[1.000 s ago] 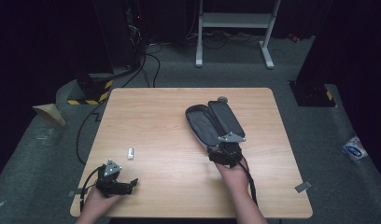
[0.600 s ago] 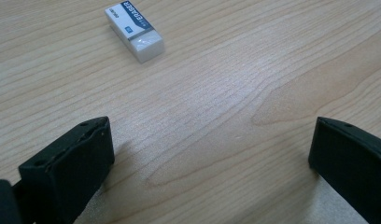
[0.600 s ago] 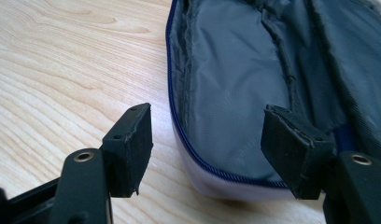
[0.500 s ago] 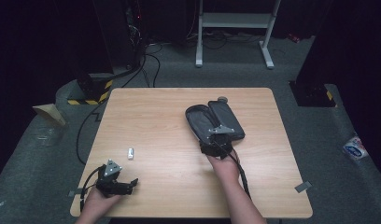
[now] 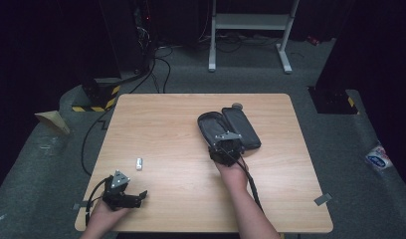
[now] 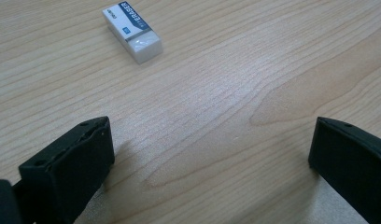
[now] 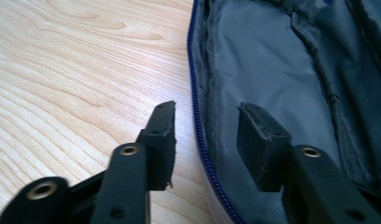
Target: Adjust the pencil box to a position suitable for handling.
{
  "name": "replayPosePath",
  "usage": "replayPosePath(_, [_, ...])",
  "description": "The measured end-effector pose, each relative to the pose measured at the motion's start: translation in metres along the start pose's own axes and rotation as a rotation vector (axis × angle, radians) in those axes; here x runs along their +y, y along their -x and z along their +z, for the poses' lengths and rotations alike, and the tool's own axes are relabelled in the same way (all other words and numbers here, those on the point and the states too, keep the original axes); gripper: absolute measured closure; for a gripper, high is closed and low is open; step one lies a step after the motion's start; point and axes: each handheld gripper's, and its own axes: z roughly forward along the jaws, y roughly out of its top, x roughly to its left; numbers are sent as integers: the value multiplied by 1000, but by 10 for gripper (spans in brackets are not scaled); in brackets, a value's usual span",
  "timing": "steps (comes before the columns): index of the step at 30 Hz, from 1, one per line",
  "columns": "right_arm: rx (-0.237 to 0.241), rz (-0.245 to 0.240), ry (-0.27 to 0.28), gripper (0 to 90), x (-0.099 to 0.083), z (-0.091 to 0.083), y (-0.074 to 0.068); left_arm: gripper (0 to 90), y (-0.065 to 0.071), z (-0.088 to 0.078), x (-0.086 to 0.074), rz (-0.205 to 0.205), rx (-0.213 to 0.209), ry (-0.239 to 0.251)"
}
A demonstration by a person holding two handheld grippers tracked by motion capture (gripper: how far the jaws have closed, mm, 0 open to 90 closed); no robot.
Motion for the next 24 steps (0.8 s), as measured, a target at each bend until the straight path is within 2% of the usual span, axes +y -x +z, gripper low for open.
replayPosePath(4, [3, -2, 9, 657, 1, 0, -3, 3, 0, 0, 0, -1, -1, 0])
replayPosePath(8, [-2, -10, -3, 715, 1, 2, -3, 4, 0, 0, 0, -1, -1, 0])
replayPosePath(13, [12, -16, -13, 829, -2, 3, -2, 4, 0, 0, 0, -1, -1, 0])
replayPosePath(24, [24, -36, -4, 854, -13, -7, -6, 4, 0, 0, 0, 0, -1, 0])
